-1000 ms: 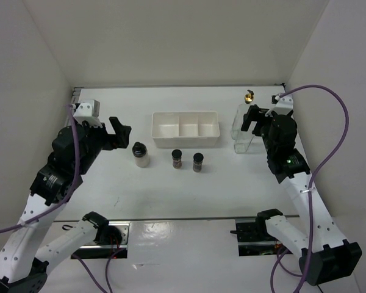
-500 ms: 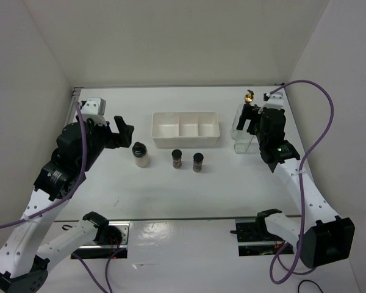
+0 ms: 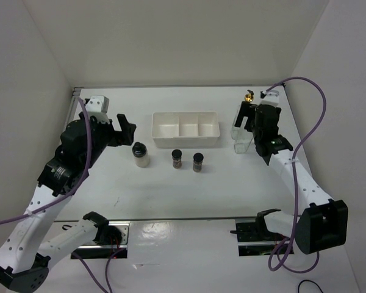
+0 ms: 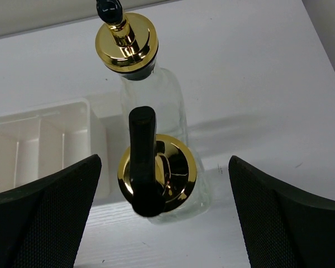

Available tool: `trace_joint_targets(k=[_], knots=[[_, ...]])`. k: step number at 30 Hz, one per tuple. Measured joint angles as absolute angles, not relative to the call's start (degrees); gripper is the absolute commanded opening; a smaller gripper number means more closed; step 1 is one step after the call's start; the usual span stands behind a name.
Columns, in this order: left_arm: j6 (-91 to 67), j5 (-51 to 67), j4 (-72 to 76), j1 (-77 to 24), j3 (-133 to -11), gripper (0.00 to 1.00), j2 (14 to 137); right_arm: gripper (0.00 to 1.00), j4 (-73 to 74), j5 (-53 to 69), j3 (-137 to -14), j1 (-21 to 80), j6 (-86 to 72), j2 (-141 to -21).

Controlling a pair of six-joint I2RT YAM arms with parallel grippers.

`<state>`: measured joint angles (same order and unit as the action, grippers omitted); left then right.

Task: Organize the condiment bottles

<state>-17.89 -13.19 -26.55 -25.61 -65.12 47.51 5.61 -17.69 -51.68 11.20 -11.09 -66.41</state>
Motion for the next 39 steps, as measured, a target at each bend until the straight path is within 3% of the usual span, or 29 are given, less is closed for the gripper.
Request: trace_joint_targets(k=[10, 21, 34, 39], knots=[[-17.89, -13.21, -26.48, -25.61, -65.12, 1.0, 47.83, 0.79, 4.43, -19.66, -52.14, 11.2, -11.0, -68.4], [-17.87, -13.21, -25.76, -25.61, -65.12, 1.0, 47.83, 0.73, 3.22, -20.86, -52.14, 11.2, -10.66, -68.4], [-17.87, -13.21, -25.69, -25.61, -65.1, 1.0, 47.83, 0.59, 2.94, -21.39, -52.14, 11.2, -10.63, -69.78], [-17.87, -13.21, -25.69, -25.61, -65.1, 1.0, 47.83, 0.48, 2.96, -21.71, -52.14, 11.2, -10.66, -70.67]])
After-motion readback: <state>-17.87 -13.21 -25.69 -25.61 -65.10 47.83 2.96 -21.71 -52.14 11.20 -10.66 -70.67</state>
